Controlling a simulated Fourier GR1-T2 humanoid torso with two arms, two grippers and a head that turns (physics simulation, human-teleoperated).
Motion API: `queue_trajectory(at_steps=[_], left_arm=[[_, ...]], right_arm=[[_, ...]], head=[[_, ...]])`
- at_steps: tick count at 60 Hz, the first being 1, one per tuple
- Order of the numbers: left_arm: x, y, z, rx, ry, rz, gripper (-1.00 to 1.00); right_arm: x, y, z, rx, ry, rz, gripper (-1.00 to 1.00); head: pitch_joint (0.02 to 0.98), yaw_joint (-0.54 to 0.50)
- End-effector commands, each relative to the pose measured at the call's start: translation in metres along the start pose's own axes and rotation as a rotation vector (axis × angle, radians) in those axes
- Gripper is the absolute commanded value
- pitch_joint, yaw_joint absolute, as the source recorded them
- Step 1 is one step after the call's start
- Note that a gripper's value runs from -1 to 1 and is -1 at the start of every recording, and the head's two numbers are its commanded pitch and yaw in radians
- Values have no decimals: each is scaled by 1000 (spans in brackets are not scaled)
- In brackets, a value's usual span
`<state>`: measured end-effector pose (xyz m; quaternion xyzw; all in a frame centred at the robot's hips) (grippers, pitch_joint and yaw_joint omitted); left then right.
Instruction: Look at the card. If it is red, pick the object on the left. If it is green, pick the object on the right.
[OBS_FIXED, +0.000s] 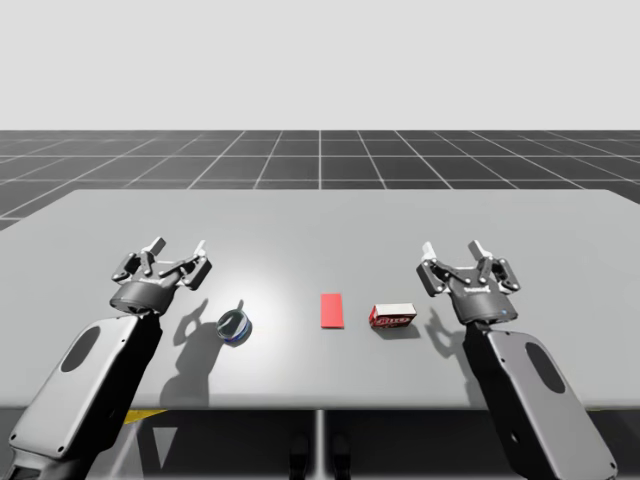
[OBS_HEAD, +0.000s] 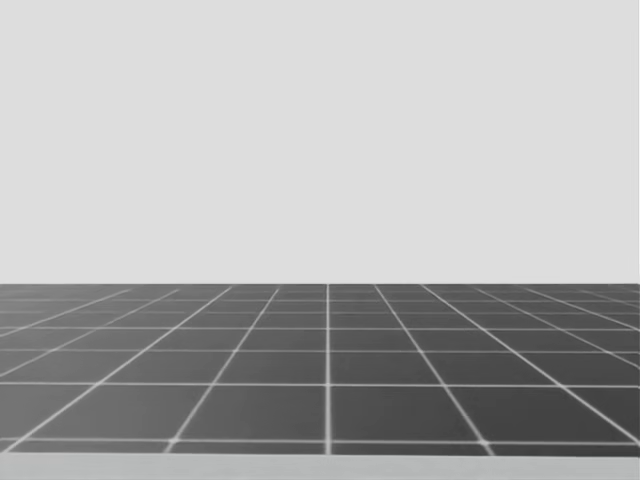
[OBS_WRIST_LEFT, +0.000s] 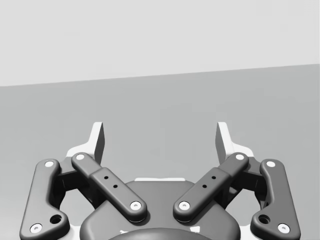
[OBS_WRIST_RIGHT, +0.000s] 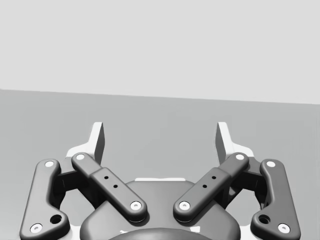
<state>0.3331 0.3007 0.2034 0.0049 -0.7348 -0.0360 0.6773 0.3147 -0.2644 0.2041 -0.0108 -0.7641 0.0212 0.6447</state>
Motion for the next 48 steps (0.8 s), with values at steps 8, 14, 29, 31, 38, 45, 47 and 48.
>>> queue_trajectory(at_steps=[8, 14, 29, 31, 38, 45, 47, 48], left_arm=[[-1, 0, -1, 2, -5, -9, -1000], [-1, -1, -1, 3, -8, -10, -1000], [-3, -1, -2, 1, -11, -27, -1000], [-3, -1, -2, 0, -10, -29, -1000], [-5, -2, -3, -4, -9, -40, -1000], [-6, -2, -4, -7, -10, -45, -1000], [-6, -2, -4, -8, -10, -46, -1000], [-6, -2, -4, -9, -10, -46, -1000]], right_arm=[[2, 0, 0, -11, -13, -22, -1000], [0, -1, -1, 7, 21, -7, -1000], [2, -2, -2, -13, 15, -1, -1000], [2, -2, -2, -13, 15, -3, -1000], [2, -2, -3, -24, 20, 6, -1000], [1, -2, -4, -28, 25, 12, -1000], [1, -2, -4, -28, 27, 14, -1000], [1, -2, -4, -28, 27, 15, -1000]], head=[[63, 17], [117, 15], [313, 12], [342, 11], [437, 7], [537, 2], [580, 2], [589, 2]])
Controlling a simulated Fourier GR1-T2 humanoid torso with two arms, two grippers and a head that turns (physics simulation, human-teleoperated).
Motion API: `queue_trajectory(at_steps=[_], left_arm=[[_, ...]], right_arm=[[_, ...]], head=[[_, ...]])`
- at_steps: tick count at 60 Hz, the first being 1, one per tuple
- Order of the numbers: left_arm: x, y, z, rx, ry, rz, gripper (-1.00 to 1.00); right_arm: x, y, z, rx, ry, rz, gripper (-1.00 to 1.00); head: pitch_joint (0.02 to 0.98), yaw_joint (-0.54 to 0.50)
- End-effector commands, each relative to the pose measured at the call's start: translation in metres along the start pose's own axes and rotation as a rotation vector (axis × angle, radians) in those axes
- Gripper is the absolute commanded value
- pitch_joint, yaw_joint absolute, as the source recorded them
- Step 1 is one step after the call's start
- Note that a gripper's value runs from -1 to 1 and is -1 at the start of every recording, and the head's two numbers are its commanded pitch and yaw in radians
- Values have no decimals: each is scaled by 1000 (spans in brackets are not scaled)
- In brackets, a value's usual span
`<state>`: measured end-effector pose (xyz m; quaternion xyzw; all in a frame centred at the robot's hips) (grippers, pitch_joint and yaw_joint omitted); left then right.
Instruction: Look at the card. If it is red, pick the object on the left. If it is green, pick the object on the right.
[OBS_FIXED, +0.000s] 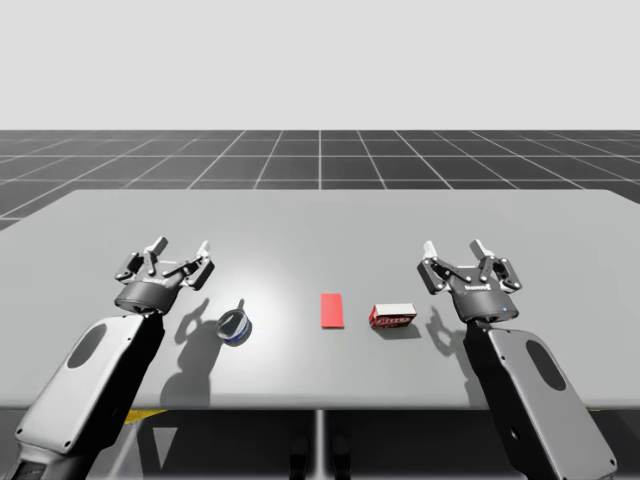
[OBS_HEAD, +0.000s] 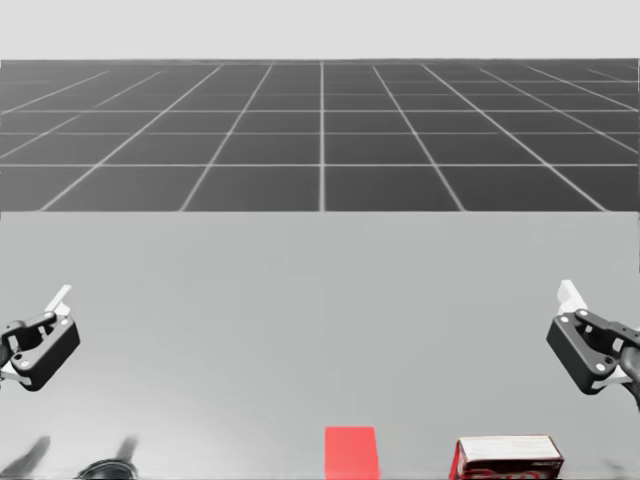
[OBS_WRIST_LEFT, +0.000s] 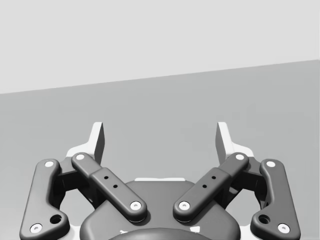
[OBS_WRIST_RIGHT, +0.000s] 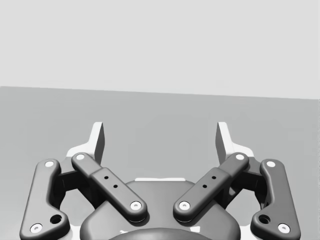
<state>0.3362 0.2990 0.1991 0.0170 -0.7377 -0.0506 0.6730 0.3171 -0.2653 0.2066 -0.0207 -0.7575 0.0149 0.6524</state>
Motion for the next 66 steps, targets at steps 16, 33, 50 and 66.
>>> queue_trajectory(at_steps=[16, 33, 50, 66], left_arm=[[-2, -2, -2, -12, -2, -16, -1000], [0, -4, -2, -17, -7, -20, -1000], [1, -4, 0, -17, -10, -21, -1000], [1, -4, 0, -16, -9, -20, -1000]], right_arm=[[-1, -1, -2, -10, 5, 16, -1000], [-3, 1, -3, -15, 6, 30, -1000], [-3, 2, -2, -14, 5, 33, -1000], [-5, 3, -2, -7, 10, 35, -1000]], head=[[764, 10], [901, -22], [892, -17], [893, 49]])
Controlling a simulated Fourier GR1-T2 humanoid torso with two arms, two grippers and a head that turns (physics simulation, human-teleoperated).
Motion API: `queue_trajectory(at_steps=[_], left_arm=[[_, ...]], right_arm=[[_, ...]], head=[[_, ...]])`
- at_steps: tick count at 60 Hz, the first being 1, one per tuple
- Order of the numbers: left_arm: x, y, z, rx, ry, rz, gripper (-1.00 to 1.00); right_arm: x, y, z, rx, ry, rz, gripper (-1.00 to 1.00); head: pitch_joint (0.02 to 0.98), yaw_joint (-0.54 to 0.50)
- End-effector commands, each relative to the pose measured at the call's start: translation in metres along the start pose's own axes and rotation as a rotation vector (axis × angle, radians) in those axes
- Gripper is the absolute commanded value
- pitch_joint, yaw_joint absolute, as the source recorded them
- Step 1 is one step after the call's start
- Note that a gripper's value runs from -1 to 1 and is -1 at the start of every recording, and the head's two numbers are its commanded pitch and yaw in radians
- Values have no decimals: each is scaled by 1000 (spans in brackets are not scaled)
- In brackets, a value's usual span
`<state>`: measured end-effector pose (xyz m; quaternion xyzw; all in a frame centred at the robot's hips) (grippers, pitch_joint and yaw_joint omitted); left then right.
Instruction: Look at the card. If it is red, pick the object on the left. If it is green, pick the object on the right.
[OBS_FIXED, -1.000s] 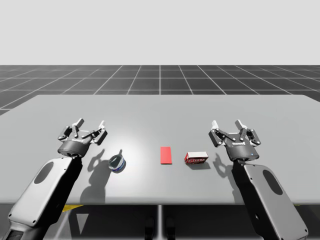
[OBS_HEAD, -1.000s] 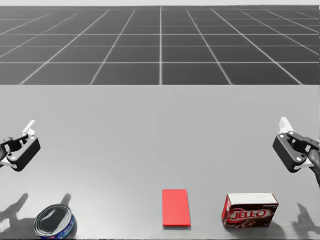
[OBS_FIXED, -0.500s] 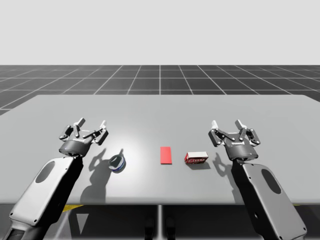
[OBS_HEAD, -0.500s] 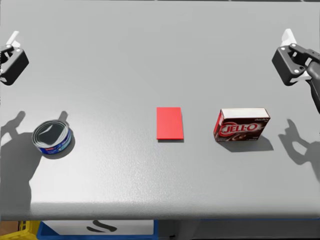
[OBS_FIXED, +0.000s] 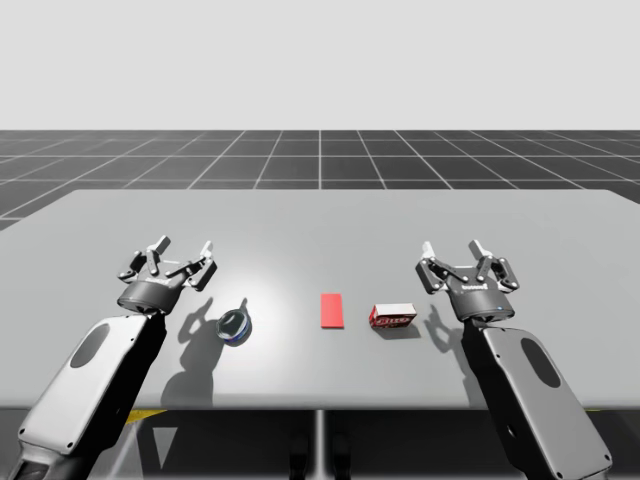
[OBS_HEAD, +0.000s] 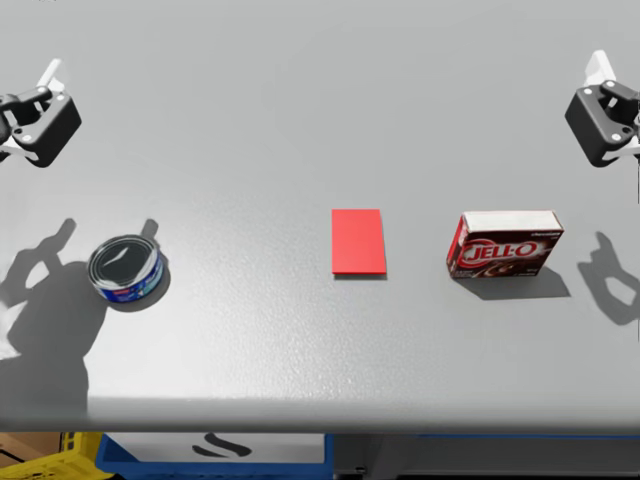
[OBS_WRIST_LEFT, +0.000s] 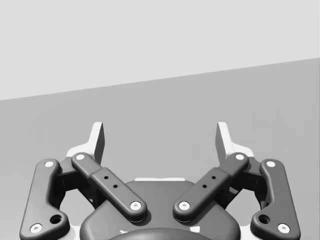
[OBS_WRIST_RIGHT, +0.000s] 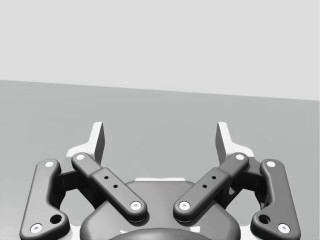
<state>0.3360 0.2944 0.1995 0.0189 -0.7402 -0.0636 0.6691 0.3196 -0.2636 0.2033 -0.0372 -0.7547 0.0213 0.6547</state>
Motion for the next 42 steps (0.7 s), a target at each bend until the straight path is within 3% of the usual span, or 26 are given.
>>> queue_trajectory(at_steps=[1, 27, 42], left_arm=[[0, 0, 0, 1, 0, 0, -1000], [-1, 0, 0, 3, 4, 2, -1000], [1, 1, 0, -3, 0, 13, -1000]], right_arm=[[-1, 1, 0, 5, 3, 1, -1000], [-5, 6, 0, 16, 18, 1, -1000], [-8, 8, 0, 18, 25, 1, -1000]], head=[[894, 56], [926, 353], [928, 364]])
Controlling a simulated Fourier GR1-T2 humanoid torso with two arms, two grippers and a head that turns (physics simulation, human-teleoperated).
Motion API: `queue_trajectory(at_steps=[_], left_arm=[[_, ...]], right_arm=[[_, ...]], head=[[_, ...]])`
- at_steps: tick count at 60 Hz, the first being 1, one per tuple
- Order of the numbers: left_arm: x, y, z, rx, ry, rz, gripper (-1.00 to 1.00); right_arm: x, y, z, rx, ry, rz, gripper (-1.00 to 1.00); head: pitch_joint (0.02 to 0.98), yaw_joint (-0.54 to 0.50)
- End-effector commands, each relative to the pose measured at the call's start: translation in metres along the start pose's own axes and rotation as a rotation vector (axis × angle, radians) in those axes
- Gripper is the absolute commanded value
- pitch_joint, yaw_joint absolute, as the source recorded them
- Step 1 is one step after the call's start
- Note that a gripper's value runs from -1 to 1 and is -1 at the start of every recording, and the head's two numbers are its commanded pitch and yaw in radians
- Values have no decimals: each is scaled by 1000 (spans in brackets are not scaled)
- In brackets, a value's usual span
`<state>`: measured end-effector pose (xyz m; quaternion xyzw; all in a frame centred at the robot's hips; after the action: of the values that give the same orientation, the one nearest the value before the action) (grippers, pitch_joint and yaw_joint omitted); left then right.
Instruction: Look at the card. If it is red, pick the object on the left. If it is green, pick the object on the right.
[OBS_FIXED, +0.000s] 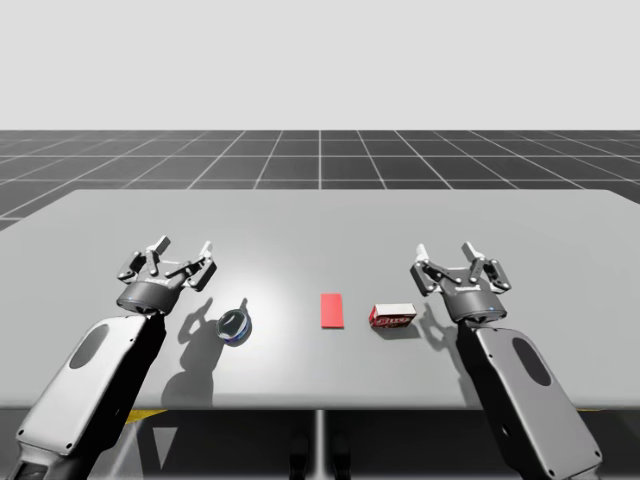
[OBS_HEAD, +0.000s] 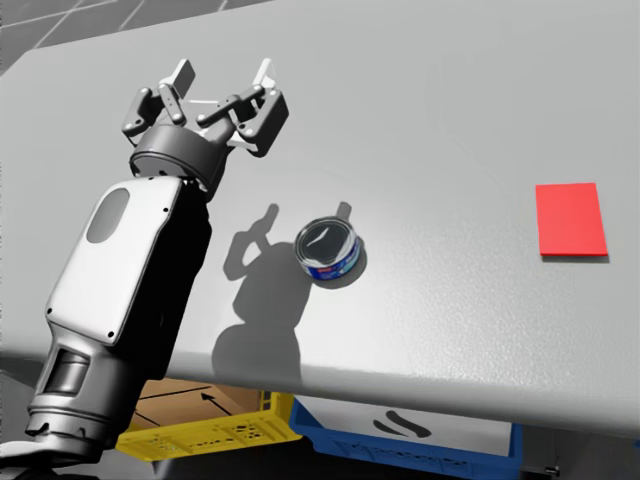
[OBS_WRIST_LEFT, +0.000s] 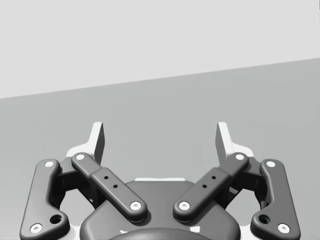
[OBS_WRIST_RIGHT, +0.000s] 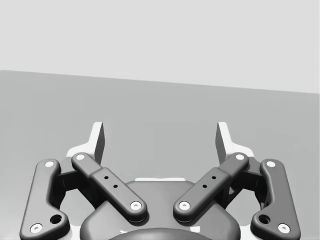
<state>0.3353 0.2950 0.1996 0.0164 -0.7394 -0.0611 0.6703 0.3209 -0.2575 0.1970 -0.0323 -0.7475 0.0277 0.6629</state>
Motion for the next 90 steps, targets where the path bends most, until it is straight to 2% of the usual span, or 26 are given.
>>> queue_trajectory(at_steps=[1, 7, 13, 16, 21, 24, 30, 38, 41, 45, 51, 52, 55, 61, 74, 80, 90], left_arm=[[1, 0, -1, -4, -2, 6, -1000], [2, 0, -1, -15, -2, 18, -1000], [7, 1, 1, -53, 10, 85, -1000], [11, 0, 6, -75, 11, 98, -1000], [20, -2, 17, -110, 13, 103, -1000], [27, -5, 29, -148, 12, 89, -1000], [32, -6, 47, -212, 33, 89, -1000], [31, -5, 75, -306, 78, 95, -1000], [27, -3, 87, -341, 103, 120, -1000], [21, 0, 99, -374, 124, 125, -1000], [8, 4, 116, -412, 145, 85, -1000], [1, 5, 121, -419, 154, 65, -1000], [-9, 5, 127, -430, 169, 39, -1000], [-28, 4, 134, -424, 213, 34, -1000], [-52, -8, 137, -443, 284, 81, -1000], [-58, -15, 135, -449, 302, 77, -1000], [-63, -29, 127, -450, 316, 47, -1000]], right_arm=[[-2, 1, 0, 1, 4, 0, -1000], [-1, 1, 0, 2, 3, -2, -1000], [-3, 1, -1, 5, 7, -3, -1000], [-3, 1, -1, 7, 9, -3, -1000], [-4, 2, -1, 10, 11, -2, -1000], [-4, 2, -1, 13, 13, -3, -1000], [-5, 3, -1, 15, 18, -3, -1000], [-6, 3, -2, 12, 22, -3, -1000], [-7, 3, -2, 11, 23, -4, -1000], [-7, 3, -2, 10, 24, -4, -1000], [-8, 4, -2, 9, 26, -3, -1000], [-8, 4, -2, 9, 26, -3, -1000], [-7, 3, -2, 7, 24, -2, -1000], [-7, 2, -2, 5, 19, -1, -1000], [-6, 1, -2, 3, 11, 4, -1000], [-5, 1, -2, 3, 7, 8, -1000], [-5, 1, -3, 1, 0, 16, -1000]], head=[[927, 363], [926, 359], [915, 350], [914, 349], [915, 351], [918, 355], [920, 358], [923, 357], [924, 357], [924, 358], [923, 358], [923, 358], [924, 358], [923, 358], [921, 358], [919, 358], [920, 354]])
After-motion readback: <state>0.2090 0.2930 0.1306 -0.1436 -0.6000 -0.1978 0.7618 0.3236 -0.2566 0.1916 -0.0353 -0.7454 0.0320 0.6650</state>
